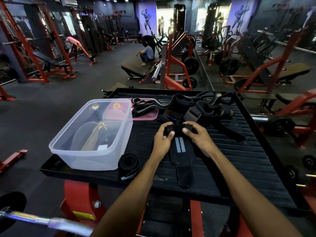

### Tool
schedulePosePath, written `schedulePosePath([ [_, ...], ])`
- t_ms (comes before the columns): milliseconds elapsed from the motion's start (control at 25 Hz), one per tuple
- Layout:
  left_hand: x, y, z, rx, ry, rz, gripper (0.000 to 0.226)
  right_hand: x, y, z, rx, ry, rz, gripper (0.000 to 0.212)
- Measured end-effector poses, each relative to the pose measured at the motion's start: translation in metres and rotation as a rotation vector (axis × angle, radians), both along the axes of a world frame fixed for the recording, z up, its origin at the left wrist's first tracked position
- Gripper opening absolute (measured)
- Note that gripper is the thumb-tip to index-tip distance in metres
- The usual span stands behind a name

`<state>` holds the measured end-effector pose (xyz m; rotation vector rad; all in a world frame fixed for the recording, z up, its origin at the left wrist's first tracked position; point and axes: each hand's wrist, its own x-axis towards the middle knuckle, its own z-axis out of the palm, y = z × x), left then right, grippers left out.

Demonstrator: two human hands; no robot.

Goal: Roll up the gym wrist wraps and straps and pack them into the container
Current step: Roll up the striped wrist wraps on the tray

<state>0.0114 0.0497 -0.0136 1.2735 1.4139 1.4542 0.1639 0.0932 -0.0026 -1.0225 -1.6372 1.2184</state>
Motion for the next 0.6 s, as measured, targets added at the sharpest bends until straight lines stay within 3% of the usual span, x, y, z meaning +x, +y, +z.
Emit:
schedulePosePath([
  [120, -0.0016, 0.0029, -0.0043, -0.081, -0.036, 0.031, 0.024, 0.0009, -0.0022, 0.0023, 0.033, 0.039, 0.035, 0.025],
  [240, -0.0017, 0.0032, -0.0022, -0.040, 0.002, 0.059, 0.027, -0.0012, -0.0054, 0.0039, -0.047, 0.058, 0.038, 0.019],
  [360, -0.0002, 0.0044, -0.0048, -0.046, -0.009, 0.021, 0.029, 0.0001, -0.0025, 0.0009, 0.000, 0.052, 0.022, 0.018],
  [600, 0.0001, 0.0068, -0.0037, -0.047, -0.095, 0.061, 0.029, 0.0010, -0.0052, 0.0035, 0.001, 0.068, 0.097, 0.039],
])
